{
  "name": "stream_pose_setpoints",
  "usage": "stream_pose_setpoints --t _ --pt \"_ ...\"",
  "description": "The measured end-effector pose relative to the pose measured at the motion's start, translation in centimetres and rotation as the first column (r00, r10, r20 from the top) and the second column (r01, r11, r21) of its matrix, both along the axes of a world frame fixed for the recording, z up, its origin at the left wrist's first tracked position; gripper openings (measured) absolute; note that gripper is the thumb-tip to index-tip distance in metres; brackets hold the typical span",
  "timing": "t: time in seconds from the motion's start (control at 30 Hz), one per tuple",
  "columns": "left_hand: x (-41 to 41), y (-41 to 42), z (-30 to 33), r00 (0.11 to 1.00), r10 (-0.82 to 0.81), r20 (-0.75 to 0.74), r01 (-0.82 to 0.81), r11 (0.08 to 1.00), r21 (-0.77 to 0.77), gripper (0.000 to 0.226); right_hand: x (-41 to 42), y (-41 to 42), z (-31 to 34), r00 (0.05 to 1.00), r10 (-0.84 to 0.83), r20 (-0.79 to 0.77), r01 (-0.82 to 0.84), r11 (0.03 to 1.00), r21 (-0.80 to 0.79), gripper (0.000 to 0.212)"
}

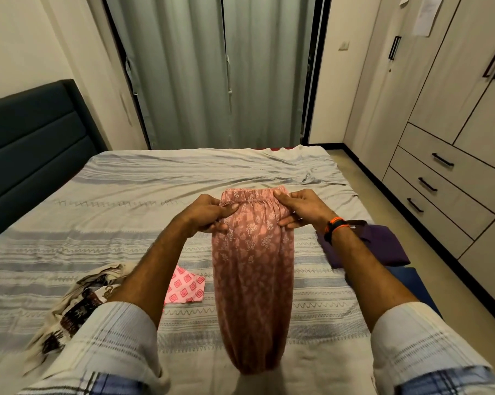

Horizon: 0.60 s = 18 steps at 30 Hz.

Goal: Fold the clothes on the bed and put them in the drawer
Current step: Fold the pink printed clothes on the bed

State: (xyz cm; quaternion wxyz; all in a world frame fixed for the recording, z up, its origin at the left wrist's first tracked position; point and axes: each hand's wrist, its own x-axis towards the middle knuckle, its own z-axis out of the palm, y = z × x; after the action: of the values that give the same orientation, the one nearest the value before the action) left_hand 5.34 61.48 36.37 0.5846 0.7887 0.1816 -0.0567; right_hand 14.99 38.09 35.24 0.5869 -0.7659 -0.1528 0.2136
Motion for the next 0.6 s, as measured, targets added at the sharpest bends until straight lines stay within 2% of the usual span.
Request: stream_pose_setpoints --t 0.1,0.2,0.33,0.47,0.6 --pt "1.7 0.0 -0.9 0.998 0.043 -0.042 -0.042 0.999 0.008 0.031 1.7 1.0 -1.4 0.999 -0.036 0.005 0.036 0.999 -0.032 0.043" --pt "4.2 0.8 -2.2 0.993 0.119 -0.015 -0.117 0.988 0.103 0.029 3.9 2.6 -2.2 0.997 -0.059 0.051 0.064 0.993 -0.099 0.041" --pt "7.8 2.2 -2.3 0.968 0.208 0.140 -0.232 0.956 0.181 0.036 7.7 4.3 -1.5 0.978 -0.082 0.193 0.100 0.991 -0.089 0.047" --pt "10.0 2.3 0.8 0.925 0.227 0.304 -0.303 0.923 0.236 0.023 10.9 5.2 0.8 0.938 -0.127 0.322 0.141 0.990 -0.021 0.059" --pt "11.1 2.5 1.9 0.892 0.198 0.407 -0.330 0.900 0.284 0.018 10.9 5.2 2.3 0.904 -0.165 0.393 0.148 0.986 0.074 0.038"
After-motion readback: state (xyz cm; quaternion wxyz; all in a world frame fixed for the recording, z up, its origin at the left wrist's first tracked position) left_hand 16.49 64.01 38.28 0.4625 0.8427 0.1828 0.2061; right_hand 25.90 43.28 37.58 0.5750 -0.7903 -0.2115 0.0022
